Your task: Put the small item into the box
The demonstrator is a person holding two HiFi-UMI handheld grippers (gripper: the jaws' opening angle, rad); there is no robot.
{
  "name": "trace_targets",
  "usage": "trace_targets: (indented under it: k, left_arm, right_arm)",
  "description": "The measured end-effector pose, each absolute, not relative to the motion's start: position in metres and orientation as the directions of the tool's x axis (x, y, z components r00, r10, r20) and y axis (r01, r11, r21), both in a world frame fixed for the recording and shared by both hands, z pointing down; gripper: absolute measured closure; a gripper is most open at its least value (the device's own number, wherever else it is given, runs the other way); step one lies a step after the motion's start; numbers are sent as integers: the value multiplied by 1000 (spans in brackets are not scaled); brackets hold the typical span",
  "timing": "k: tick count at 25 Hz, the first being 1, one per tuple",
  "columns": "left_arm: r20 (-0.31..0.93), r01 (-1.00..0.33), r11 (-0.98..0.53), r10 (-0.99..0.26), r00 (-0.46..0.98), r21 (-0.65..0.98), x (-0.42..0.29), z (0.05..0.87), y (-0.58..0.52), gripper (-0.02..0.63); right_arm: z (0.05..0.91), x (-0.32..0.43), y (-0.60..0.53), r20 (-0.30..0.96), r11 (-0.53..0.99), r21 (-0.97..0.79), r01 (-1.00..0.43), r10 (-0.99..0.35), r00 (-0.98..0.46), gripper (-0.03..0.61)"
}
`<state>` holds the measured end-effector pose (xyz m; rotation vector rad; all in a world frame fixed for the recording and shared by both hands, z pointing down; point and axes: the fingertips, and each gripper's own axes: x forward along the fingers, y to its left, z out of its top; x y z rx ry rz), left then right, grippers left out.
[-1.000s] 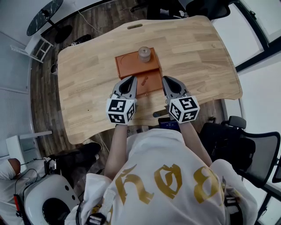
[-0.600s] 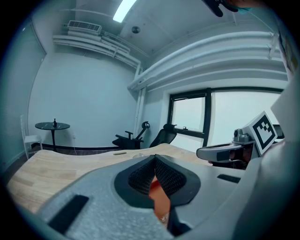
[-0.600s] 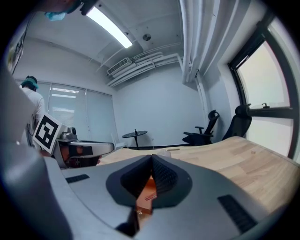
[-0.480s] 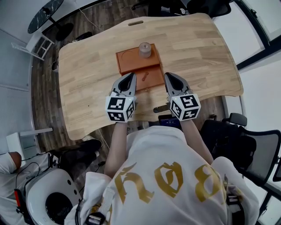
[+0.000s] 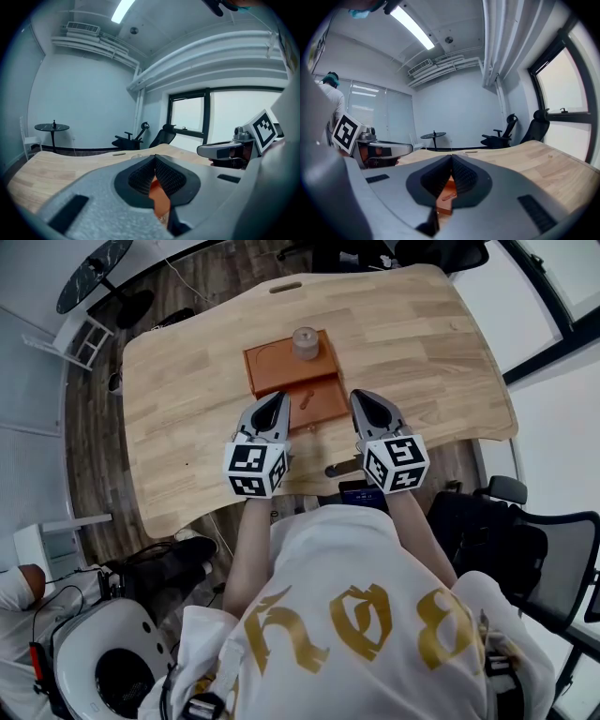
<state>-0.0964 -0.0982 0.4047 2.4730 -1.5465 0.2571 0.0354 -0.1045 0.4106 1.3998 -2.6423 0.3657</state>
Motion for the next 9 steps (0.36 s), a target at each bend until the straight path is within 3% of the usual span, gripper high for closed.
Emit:
trace_targets:
  k: [9]
  left_arm:
    - [268, -909, -406, -869, 416, 94, -102, 406, -99, 604]
  right_arm:
    - [409, 45, -102, 224, 520, -144, -842, -811, -540, 566]
